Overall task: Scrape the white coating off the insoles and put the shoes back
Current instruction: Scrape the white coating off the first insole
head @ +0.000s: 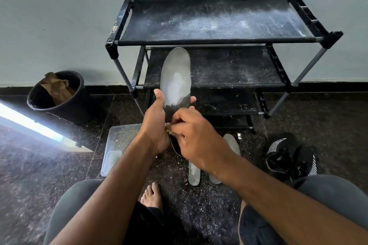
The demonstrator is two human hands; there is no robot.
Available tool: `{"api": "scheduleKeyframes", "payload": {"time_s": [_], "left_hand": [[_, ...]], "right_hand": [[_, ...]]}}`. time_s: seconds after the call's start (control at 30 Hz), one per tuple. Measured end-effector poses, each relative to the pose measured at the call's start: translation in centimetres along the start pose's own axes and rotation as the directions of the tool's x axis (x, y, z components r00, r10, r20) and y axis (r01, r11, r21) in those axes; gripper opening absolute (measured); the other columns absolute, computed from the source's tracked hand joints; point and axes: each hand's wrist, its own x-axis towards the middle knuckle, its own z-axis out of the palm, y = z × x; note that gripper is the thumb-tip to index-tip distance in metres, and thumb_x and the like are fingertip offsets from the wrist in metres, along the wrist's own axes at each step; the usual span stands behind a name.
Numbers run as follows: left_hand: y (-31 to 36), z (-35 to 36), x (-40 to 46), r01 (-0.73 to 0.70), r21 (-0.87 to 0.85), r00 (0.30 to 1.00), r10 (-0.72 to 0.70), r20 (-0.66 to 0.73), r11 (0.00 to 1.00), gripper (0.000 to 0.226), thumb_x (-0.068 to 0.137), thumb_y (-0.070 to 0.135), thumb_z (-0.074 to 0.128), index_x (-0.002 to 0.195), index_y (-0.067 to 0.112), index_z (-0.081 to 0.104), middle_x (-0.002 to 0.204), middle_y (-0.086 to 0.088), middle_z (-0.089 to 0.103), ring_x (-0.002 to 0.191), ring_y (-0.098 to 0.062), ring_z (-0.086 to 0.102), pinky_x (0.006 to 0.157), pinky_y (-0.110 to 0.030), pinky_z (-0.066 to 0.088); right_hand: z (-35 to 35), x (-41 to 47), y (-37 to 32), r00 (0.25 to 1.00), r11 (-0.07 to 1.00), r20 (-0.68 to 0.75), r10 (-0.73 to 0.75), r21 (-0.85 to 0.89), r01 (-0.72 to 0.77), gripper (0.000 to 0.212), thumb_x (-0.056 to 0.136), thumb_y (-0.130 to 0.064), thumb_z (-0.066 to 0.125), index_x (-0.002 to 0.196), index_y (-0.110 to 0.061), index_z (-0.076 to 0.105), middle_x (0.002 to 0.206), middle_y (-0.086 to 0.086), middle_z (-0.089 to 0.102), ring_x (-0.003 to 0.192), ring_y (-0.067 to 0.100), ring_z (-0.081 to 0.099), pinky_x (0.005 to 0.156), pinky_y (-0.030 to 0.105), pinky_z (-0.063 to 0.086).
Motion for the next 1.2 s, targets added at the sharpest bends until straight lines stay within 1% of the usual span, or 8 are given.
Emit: {"api": "scheduleKeyframes", "payload": {"time_s": [0.1, 0.2, 0.3, 0.53, 0.67, 0.8, 1.0, 1.2], "left_hand": [[0.1, -0.2, 0.0, 0.016, -0.034, 1.000, -0.016, 0.012, 0.999, 0.091, 0.100, 0.075, 0.025, 0.123, 0.001, 0.074, 0.116, -0.018, 0.072, 0.098, -0.024, 0.072, 0.115, -0.049, 0.044], [-0.2, 0.5, -0.2, 0.059, -0.085, 0.997, -0.054, 0.055, 0.995, 0.084, 0.102, 0.070, 0.031, 0.139, 0.001, 0.061, 0.137, -0.020, 0.064, 0.126, -0.030, 0.065, 0.117, -0.044, 0.043], [-0.2, 0.8, -0.2, 0.042, -0.137, 0.998, -0.035, 0.052, 0.990, 0.078, 0.105, 0.065, 0.032, 0.142, 0.002, 0.058, 0.141, -0.022, 0.062, 0.131, -0.032, 0.061, 0.111, -0.042, 0.049], [0.7, -0.2, -0.1, 0.020, -0.162, 1.000, -0.018, 0.019, 0.987, 0.094, 0.098, 0.076, 0.023, 0.102, 0.003, 0.082, 0.105, -0.014, 0.071, 0.086, -0.022, 0.071, 0.079, -0.034, 0.061], [0.0, 0.0, -0.2, 0.063, -0.145, 0.997, -0.056, 0.047, 0.987, 0.092, 0.098, 0.076, 0.028, 0.123, 0.000, 0.073, 0.132, -0.025, 0.066, 0.120, -0.035, 0.067, 0.103, -0.044, 0.055], [-0.3, 0.6, -0.4, 0.046, -0.148, 0.998, -0.037, 0.060, 0.988, 0.086, 0.102, 0.070, 0.028, 0.124, 0.001, 0.073, 0.128, -0.022, 0.069, 0.115, -0.031, 0.071, 0.097, -0.039, 0.059], [0.7, -0.3, -0.2, 0.024, -0.110, 1.000, -0.025, -0.009, 0.994, 0.098, 0.096, 0.080, 0.024, 0.115, -0.001, 0.076, 0.114, -0.022, 0.072, 0.099, -0.031, 0.074, 0.091, -0.042, 0.062], [-0.5, 1.0, -0.4, 0.014, -0.090, 1.000, -0.013, 0.007, 0.996, 0.084, 0.100, 0.073, 0.027, 0.131, 0.008, 0.071, 0.131, -0.019, 0.069, 0.120, -0.030, 0.069, 0.103, -0.041, 0.053]], "right_hand": [[-0.1, 0.1, 0.3, 1.000, 0.998, 0.008, -0.029, -0.053, 0.029, 0.014, 0.095, -0.008, 0.063, 0.096, -0.007, 0.077, 0.095, -0.001, 0.055, 0.093, 0.016, 0.050, 0.086, 0.040, 0.053], [-1.0, 0.7, 1.1, 0.999, 0.987, -0.020, -0.029, -0.158, 0.026, 0.014, 0.095, -0.005, 0.062, 0.099, -0.005, 0.075, 0.099, 0.001, 0.057, 0.095, 0.016, 0.049, 0.089, 0.033, 0.051], [-1.7, 0.9, 1.7, 0.998, 0.968, -0.049, -0.035, -0.250, 0.022, 0.013, 0.091, -0.002, 0.065, 0.100, -0.006, 0.074, 0.100, 0.003, 0.060, 0.096, 0.017, 0.051, 0.089, 0.031, 0.052], [-1.4, -0.2, 0.9, 0.999, 0.999, 0.041, -0.028, -0.022, 0.029, 0.013, 0.091, -0.009, 0.066, 0.089, -0.010, 0.079, 0.087, 0.000, 0.062, 0.084, 0.015, 0.053, 0.078, 0.028, 0.052], [-1.6, 0.3, 1.5, 0.999, 0.995, -0.040, -0.020, -0.094, 0.017, 0.013, 0.094, -0.009, 0.066, 0.093, -0.005, 0.078, 0.088, 0.001, 0.060, 0.087, 0.014, 0.053, 0.087, 0.030, 0.051], [-1.4, 0.9, 1.9, 0.991, 0.996, -0.136, 0.017, -0.090, -0.029, 0.010, 0.092, -0.008, 0.069, 0.096, -0.003, 0.077, 0.091, 0.002, 0.061, 0.091, 0.015, 0.054, 0.091, 0.027, 0.049], [-0.9, 0.1, 1.5, 0.999, 0.999, -0.021, -0.045, 0.026, 0.046, 0.009, 0.089, -0.006, 0.071, 0.091, -0.008, 0.079, 0.089, -0.001, 0.062, 0.088, 0.014, 0.056, 0.094, 0.023, 0.046], [-1.8, 1.2, 2.4, 0.992, 0.994, -0.126, 0.004, -0.104, -0.017, 0.012, 0.092, -0.009, 0.068, 0.095, -0.002, 0.077, 0.090, 0.002, 0.060, 0.089, 0.014, 0.053, 0.083, 0.020, 0.047]]}}
